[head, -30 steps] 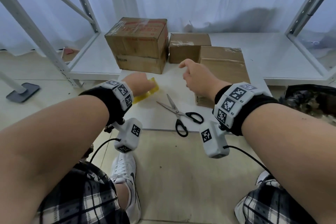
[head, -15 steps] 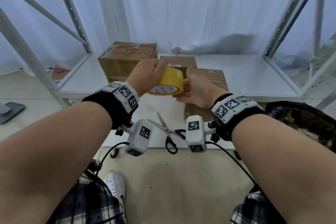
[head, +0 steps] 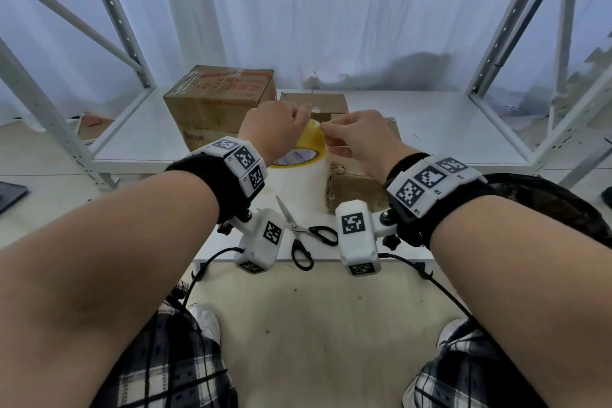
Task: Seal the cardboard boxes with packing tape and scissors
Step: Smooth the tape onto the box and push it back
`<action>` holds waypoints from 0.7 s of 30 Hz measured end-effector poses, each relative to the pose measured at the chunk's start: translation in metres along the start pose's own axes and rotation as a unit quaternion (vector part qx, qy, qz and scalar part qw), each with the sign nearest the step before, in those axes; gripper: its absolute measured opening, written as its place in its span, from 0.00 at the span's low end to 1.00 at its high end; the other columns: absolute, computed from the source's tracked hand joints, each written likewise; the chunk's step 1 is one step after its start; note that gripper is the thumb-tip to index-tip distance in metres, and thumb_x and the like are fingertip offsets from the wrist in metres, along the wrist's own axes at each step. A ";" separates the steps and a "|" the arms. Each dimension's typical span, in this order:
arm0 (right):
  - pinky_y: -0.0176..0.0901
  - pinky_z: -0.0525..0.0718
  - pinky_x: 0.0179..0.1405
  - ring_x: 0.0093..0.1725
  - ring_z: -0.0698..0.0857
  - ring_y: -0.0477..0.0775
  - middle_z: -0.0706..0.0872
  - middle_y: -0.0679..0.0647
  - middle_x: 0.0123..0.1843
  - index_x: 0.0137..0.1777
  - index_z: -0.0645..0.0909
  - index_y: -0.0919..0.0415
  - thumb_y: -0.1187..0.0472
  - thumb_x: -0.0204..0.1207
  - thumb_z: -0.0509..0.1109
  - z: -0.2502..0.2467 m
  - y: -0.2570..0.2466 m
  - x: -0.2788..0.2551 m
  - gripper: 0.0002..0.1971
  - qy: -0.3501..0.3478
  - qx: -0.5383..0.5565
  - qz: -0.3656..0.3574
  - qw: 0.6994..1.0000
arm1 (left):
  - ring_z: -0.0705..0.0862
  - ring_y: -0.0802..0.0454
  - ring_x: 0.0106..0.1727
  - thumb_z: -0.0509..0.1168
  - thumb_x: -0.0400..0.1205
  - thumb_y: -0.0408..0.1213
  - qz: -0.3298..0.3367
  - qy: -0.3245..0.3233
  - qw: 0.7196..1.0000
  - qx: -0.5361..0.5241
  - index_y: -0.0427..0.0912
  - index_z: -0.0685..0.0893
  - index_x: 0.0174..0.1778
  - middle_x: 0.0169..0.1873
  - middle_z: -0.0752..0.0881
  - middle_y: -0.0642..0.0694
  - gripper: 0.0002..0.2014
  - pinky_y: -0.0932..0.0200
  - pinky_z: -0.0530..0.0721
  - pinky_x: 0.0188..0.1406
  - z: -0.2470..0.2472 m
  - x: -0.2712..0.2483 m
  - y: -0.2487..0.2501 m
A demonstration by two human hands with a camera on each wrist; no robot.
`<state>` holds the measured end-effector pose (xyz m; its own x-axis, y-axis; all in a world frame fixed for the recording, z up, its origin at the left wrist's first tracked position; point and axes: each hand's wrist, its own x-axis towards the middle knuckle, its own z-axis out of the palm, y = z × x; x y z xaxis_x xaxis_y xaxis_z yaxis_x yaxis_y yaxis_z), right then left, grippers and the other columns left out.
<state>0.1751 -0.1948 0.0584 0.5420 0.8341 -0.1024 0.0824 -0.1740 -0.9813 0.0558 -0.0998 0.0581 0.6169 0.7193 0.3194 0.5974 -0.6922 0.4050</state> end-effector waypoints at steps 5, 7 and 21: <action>0.41 0.89 0.40 0.37 0.85 0.53 0.85 0.62 0.43 0.56 0.78 0.69 0.69 0.74 0.76 -0.003 0.003 -0.003 0.14 0.008 0.017 0.042 0.999 | 0.71 0.51 0.25 0.51 0.88 0.50 0.016 -0.025 1.000 -0.001 0.44 0.67 0.22 0.21 0.71 0.50 0.27 0.55 0.67 0.32 0.005 -0.004 0.001; 0.41 0.88 0.40 0.37 0.84 0.52 0.84 0.61 0.42 0.58 0.78 0.69 0.72 0.75 0.73 -0.003 0.003 -0.004 0.13 0.008 0.030 0.057 0.998 | 0.71 0.52 0.24 0.51 0.88 0.50 0.015 -0.024 1.000 0.000 0.43 0.67 0.22 0.22 0.71 0.49 0.27 0.55 0.65 0.29 0.004 -0.005 0.002; 0.45 0.89 0.44 0.41 0.86 0.55 0.86 0.57 0.37 0.33 0.83 0.58 0.68 0.77 0.71 -0.005 0.013 0.005 0.11 0.040 -0.168 -0.008 0.985 | 0.71 0.56 0.35 0.56 0.87 0.42 -0.033 -0.229 0.964 -0.130 0.45 0.72 0.34 0.34 0.72 0.50 0.14 0.59 0.68 0.34 -0.003 -0.011 0.008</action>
<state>0.1831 -0.1952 0.0459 0.6009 0.7969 -0.0621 0.3559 -0.3363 -0.8719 0.0522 -0.1127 0.0602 0.7787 0.6189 -0.1024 0.5314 -0.5641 0.6320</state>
